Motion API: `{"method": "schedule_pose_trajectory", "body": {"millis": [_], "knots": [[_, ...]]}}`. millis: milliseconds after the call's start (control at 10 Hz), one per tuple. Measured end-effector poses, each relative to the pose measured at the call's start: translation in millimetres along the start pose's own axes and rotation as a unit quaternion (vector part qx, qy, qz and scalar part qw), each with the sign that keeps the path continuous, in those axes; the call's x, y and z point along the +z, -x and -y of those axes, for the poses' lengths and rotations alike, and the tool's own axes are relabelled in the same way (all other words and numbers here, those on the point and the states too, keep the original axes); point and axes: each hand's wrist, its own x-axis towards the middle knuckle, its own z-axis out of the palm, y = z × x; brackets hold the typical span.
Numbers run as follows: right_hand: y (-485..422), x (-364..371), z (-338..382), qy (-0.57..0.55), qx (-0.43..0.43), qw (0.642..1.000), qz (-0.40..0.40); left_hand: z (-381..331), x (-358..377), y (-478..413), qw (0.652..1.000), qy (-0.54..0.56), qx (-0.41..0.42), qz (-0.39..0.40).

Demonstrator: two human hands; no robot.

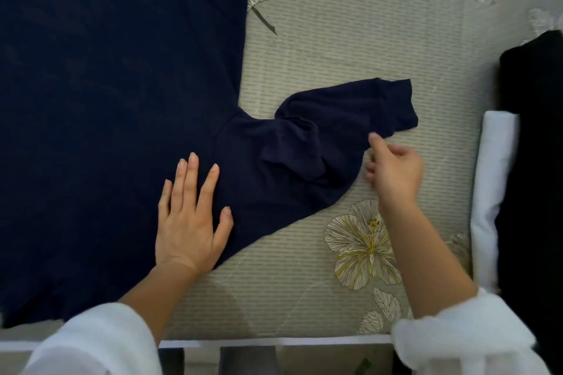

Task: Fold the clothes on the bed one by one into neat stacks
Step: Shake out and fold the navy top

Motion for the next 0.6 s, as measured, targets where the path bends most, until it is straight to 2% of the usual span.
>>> {"method": "schedule_pose_trajectory", "body": {"millis": [100, 200, 300, 400, 500, 600], "knots": [[5, 29, 24, -0.166, 0.056, 0.984, 0.036, 1, 1, 1, 1.000, 0.000, 0.001, -0.003], [3, 33, 52, -0.300, 0.132, 0.935, 0.135, 1, 1, 2, 1.000, 0.005, 0.002, -0.003], [9, 9, 68, -0.392, 0.097, 0.906, 0.124, 2, -1, 2, 1.000, 0.007, 0.001, 0.001], [28, -34, 69, -0.411, 0.025, 0.910, 0.053, 0, -5, 2, 1.000, 0.015, 0.005, 0.005], [43, -58, 71, -0.346, -0.063, 0.934, -0.055, -2, -10, 2, 0.999, 0.039, 0.005, 0.021], [1, -146, 103, -0.337, -0.177, 0.924, 0.032, -1, -14, 3, 0.995, 0.051, 0.029, 0.085]]}}
